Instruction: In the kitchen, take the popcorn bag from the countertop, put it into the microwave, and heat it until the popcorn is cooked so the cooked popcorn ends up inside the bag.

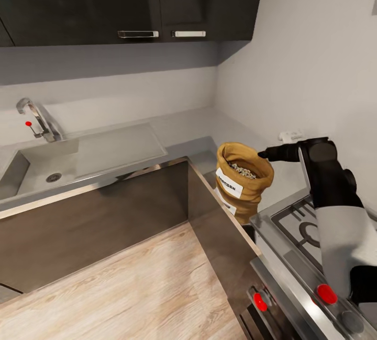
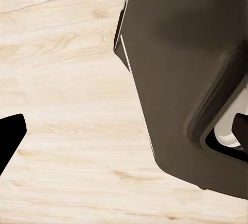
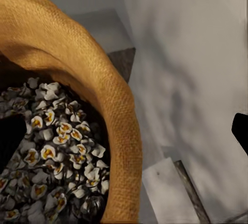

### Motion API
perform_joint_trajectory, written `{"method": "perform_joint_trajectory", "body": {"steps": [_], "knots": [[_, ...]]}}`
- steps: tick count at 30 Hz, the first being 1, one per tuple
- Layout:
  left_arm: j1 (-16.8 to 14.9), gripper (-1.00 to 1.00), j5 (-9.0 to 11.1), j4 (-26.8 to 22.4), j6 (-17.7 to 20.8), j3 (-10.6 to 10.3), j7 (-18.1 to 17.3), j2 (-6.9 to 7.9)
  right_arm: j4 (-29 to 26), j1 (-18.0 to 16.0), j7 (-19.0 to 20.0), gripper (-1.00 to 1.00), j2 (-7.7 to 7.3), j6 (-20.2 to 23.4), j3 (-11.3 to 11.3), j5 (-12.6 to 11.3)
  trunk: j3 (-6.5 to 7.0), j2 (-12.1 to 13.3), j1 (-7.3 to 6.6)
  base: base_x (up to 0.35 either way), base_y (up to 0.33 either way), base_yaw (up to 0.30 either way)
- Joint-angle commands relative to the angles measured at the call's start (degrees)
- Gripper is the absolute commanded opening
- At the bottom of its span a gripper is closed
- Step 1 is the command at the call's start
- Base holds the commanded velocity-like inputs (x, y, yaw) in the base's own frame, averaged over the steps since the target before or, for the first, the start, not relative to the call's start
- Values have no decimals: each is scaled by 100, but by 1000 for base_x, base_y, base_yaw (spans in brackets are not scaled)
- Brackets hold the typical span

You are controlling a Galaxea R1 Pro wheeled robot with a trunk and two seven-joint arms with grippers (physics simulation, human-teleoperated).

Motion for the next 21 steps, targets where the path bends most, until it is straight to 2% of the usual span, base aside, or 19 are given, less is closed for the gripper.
{"method": "perform_joint_trajectory", "body": {"steps": [1, 3, 4, 13, 21], "knots": [[3, 100, 24, -10, -10, 4, 16, -2, 8, 29, 45, 100, 1, -18, -38, 60, -6, -6, 1, 0, 0, 0], [3, 100, 24, -10, -10, 4, 12, -2, 22, 94, 29, 100, -4, -83, -102, 64, -6, -6, 1, 0, 0, 0], [3, 100, 24, -10, -13, 6, 10, -2, 25, 161, 22, 100, -6, -461, -197, 66, -6, -6, 1, 0, 0, 0], [3, 100, 24, -10, -17, 7, 8, -2, 58, 173, -80, 100, 9, -480, -201, 56, -6, -6, 1, -69, 0, 0], [3, 100, 24, -10, -18, 7, 10, -2, 508, 173, -84, 100, 45, -636, -206, 51, -6, -6, 1, -1, 0, 0]]}}
